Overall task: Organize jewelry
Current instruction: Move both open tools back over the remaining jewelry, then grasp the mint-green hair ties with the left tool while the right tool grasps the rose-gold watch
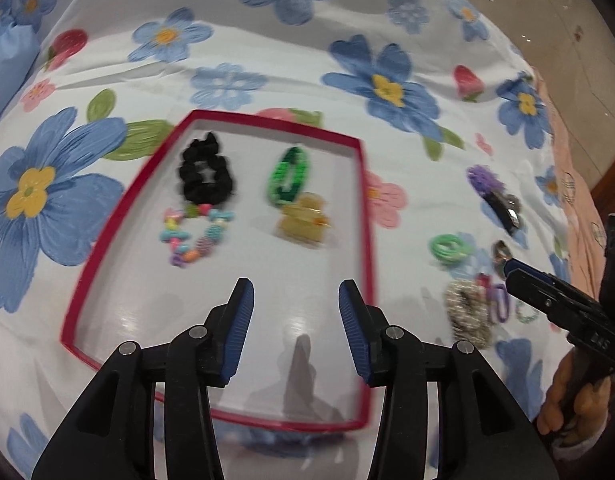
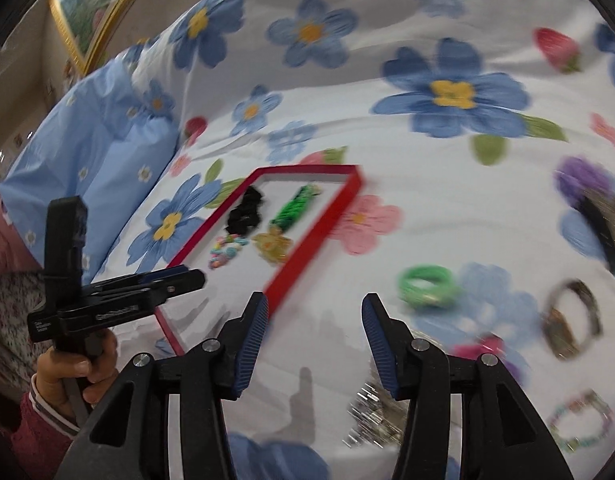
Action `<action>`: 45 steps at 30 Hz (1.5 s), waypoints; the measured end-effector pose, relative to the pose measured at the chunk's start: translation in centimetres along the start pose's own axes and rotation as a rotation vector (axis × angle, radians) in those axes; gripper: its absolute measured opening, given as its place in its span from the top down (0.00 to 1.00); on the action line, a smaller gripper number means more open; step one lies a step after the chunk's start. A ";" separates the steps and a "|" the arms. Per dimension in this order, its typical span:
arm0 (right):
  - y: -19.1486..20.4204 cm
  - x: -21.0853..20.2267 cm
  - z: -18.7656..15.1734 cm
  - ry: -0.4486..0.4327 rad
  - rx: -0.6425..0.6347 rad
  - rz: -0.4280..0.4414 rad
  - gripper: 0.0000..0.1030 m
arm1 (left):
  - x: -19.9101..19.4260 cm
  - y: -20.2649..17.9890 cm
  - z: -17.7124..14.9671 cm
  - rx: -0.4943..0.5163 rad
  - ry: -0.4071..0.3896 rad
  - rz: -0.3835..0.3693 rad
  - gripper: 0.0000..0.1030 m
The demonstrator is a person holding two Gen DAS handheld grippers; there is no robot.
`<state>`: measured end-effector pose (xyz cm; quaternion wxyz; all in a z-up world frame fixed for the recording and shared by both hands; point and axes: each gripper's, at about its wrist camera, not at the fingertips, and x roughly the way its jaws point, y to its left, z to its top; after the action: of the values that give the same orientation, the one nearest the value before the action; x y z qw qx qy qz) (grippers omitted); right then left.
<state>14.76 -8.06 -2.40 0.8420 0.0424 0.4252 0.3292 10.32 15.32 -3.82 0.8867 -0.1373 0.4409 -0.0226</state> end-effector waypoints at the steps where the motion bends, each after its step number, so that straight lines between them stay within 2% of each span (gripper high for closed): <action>1: -0.7 -0.8 -0.3 -0.010 0.013 -0.014 0.50 | -0.1 -0.4 -0.1 0.004 -0.003 -0.006 0.57; 12: -6.5 -7.0 -3.5 -0.084 0.118 -0.123 0.50 | -0.4 -5.3 -1.9 0.060 0.020 -0.063 0.55; 14: -7.2 -7.8 -4.1 -0.091 0.128 -0.137 0.50 | -0.2 -6.0 -2.1 0.072 0.026 -0.064 0.55; 17: -8.3 -8.7 -4.7 -0.097 0.145 -0.165 0.44 | 0.1 -7.0 -2.3 0.091 0.033 -0.066 0.55; 23: -9.5 -9.8 -5.4 -0.116 0.164 -0.185 0.43 | 0.7 -8.6 -2.1 0.130 0.045 -0.072 0.55; 35: -10.5 -8.3 -3.7 -0.076 0.076 -0.201 0.45 | 3.5 -11.6 0.5 0.233 0.074 -0.093 0.55; 43: -12.4 -6.0 -2.6 -0.011 0.047 -0.212 0.55 | 6.6 -14.7 2.1 0.332 0.104 -0.103 0.55; 45: -12.8 -5.5 -2.4 0.002 0.038 -0.212 0.56 | 7.6 -15.4 2.5 0.357 0.115 -0.128 0.55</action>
<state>17.26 -21.74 -4.66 0.8709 0.0127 0.4342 0.2301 18.14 -0.14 -4.23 0.8671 -0.0042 0.4701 -0.1647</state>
